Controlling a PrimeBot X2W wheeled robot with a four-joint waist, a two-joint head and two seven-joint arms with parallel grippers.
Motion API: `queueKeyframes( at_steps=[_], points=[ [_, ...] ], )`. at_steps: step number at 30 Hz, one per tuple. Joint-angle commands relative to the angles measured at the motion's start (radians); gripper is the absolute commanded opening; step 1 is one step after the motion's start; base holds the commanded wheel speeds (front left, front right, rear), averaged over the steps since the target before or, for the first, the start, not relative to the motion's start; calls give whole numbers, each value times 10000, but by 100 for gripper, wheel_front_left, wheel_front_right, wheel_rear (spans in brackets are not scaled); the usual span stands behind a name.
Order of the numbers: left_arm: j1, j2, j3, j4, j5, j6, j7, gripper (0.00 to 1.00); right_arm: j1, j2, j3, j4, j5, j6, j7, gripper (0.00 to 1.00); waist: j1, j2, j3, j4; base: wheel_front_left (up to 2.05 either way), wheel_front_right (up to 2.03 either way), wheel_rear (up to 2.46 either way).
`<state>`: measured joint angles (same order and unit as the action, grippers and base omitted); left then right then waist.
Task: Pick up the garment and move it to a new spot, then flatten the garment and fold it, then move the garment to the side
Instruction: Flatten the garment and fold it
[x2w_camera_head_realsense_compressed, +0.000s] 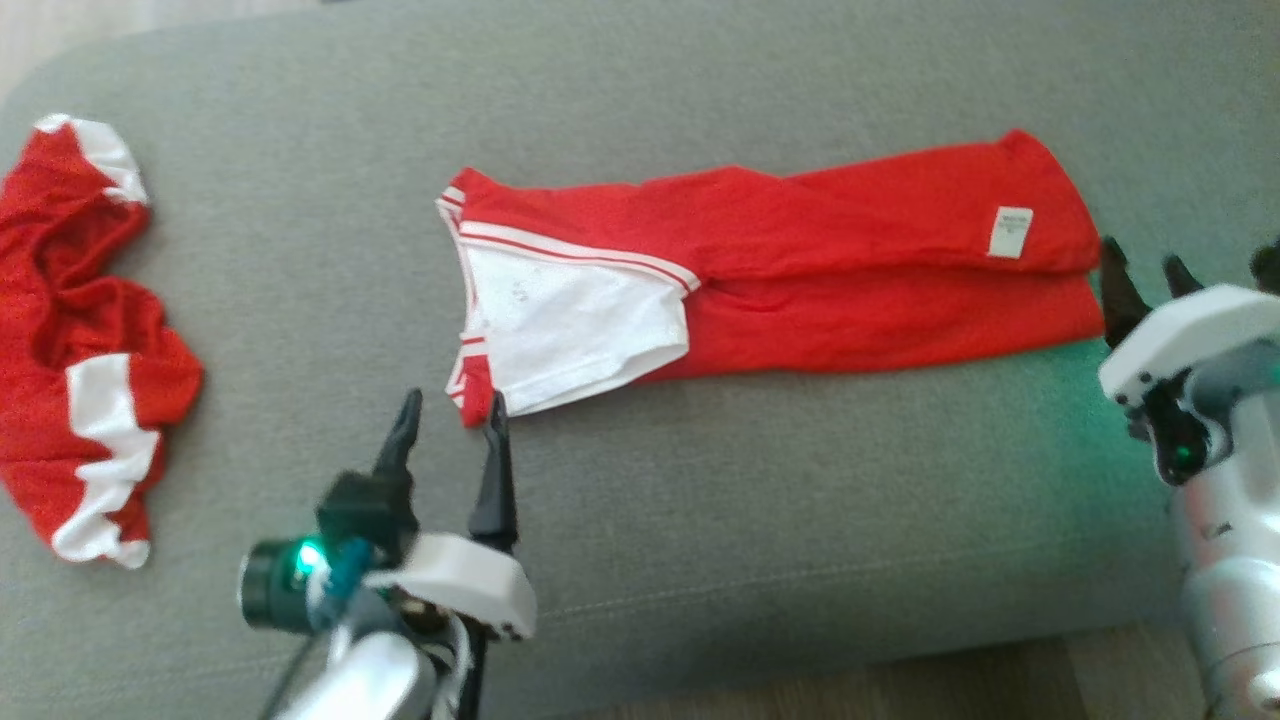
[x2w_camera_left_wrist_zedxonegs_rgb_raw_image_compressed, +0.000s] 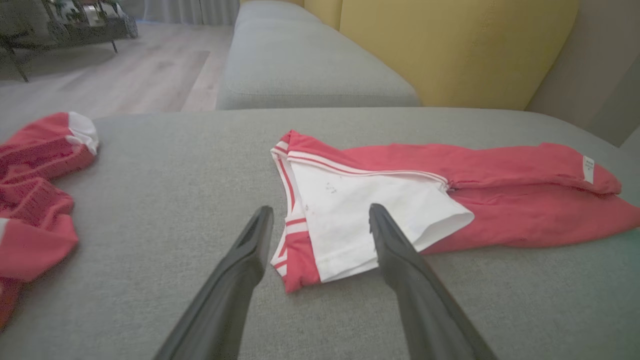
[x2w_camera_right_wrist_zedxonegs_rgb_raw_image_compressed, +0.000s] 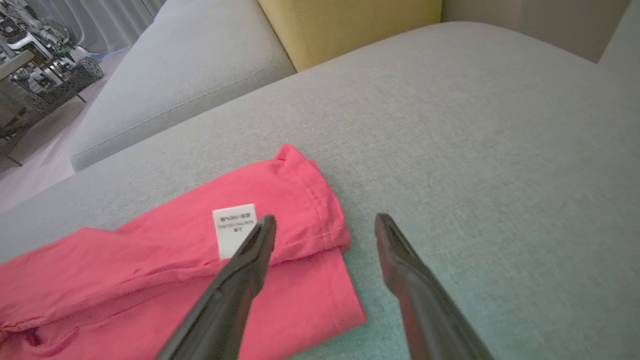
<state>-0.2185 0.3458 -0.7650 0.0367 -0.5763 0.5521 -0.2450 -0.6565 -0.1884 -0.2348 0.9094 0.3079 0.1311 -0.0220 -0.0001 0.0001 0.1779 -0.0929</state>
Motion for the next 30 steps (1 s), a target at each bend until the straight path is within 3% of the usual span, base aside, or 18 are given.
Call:
queueKeyframes(
  at_steps=[1,7,12,20,30],
  points=[
    [-62,2,281,-345,378,218,-138,100,-464,-57,-273,72,-463,-4,-270,100,1,-1,-364,394,0,0,0],
    [459,-467,-112,-500,1194,384,-163,100,-959,-469,-2159,1629,-2550,-4,-634,100,1,-1,-649,1311,0,0,0],
    [608,-616,-82,-625,1479,298,-166,100,-1347,-700,-3611,2245,-3934,-4,-572,100,1,-1,-477,1829,0,0,0],
    [409,-782,-26,-640,1845,22,-167,100,-1488,-671,-5215,1994,-6543,-4,23,100,1,-1,-56,2250,0,0,0],
    [206,-930,-91,-581,2161,-58,-167,100,-1986,-76,-6634,1784,-8336,-4,1158,100,1,-1,427,2393,0,0,0]
  ],
)
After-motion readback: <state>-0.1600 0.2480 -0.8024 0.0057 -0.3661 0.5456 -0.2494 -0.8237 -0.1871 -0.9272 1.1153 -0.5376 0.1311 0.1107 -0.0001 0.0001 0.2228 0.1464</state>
